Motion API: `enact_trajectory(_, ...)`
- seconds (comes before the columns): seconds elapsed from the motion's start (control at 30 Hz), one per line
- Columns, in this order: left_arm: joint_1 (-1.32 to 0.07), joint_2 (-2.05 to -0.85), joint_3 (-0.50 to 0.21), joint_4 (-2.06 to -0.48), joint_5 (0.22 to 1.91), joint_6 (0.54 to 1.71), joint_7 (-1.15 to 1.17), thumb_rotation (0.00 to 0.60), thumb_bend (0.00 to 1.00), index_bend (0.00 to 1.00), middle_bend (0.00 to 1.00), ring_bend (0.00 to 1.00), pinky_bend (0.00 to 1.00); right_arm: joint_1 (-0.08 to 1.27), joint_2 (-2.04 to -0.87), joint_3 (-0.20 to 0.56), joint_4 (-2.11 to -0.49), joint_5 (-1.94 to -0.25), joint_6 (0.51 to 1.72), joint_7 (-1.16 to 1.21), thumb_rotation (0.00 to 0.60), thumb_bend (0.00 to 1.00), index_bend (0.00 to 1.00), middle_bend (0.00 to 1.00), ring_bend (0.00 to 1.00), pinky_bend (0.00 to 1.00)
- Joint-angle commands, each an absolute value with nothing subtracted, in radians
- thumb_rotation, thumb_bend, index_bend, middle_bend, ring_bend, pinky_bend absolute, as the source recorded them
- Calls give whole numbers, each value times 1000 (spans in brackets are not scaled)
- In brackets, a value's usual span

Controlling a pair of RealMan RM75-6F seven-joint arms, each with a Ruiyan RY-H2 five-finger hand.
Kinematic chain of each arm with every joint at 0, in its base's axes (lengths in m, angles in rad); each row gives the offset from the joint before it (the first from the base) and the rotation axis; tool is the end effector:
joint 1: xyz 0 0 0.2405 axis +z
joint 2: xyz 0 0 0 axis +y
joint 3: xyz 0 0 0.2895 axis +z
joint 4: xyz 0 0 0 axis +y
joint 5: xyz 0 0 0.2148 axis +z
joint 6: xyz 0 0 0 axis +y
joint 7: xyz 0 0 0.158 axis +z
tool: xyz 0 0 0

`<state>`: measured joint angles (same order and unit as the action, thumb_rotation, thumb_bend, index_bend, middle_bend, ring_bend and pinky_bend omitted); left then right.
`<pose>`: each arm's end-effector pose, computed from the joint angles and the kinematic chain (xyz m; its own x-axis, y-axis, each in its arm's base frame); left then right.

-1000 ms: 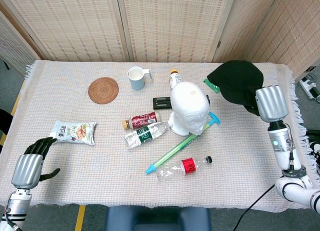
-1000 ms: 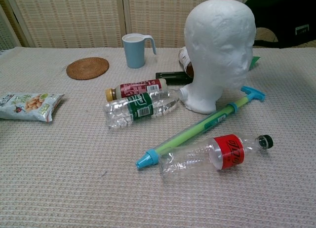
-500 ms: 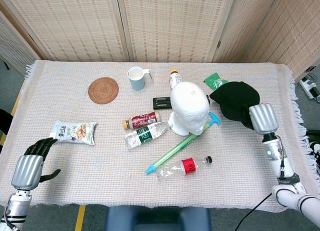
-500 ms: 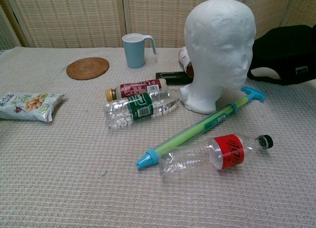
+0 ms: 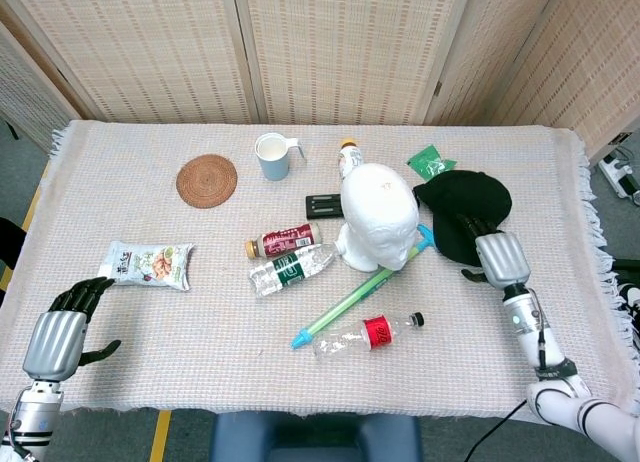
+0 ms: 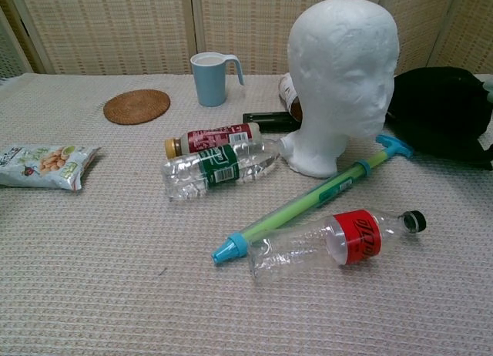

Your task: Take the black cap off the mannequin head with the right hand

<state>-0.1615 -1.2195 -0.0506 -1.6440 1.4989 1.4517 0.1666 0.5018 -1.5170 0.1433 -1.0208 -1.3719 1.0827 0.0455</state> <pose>-0.3124 0.2212 0.1263 0.4287 0.0098 0.9034 0.9001 -0.0901 -0.4262 -0.3351 -0.3760 0.0558 0.5006 -0.0994 0.8600 -0.8620 -0.1490 0.4845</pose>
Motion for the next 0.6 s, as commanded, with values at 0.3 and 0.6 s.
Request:
enact_trajectory(0.3, -163, -1226, -56, -1626, 1492, 1450, 144, 600, 160, 170, 192, 167, 268, 334, -1213, 133, -1481, -1357, 1285, -73, 600, 0, 29, 132, 172, 374)
enact_trajectory(0.6, -159, -1228, -59, -1621, 1487, 1458, 137, 600, 159, 170, 192, 167, 268, 146, -1100, 43, -1675, -1471, 1540, -110, 600, 46, 197, 255, 260, 456)
